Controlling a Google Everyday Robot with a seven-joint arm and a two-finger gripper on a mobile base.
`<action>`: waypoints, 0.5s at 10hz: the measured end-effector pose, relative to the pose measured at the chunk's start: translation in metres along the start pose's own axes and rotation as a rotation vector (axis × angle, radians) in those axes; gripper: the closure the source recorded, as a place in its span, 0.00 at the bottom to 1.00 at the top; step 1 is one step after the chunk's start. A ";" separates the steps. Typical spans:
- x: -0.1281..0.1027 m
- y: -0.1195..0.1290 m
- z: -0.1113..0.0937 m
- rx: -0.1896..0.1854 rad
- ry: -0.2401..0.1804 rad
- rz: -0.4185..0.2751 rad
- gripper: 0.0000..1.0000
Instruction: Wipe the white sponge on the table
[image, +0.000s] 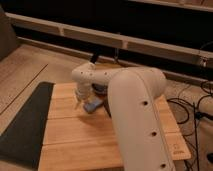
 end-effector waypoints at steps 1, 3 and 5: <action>0.004 -0.006 -0.002 0.014 0.017 0.004 0.35; 0.009 -0.012 -0.004 0.029 0.043 0.011 0.35; 0.013 -0.009 0.013 0.010 0.085 0.001 0.35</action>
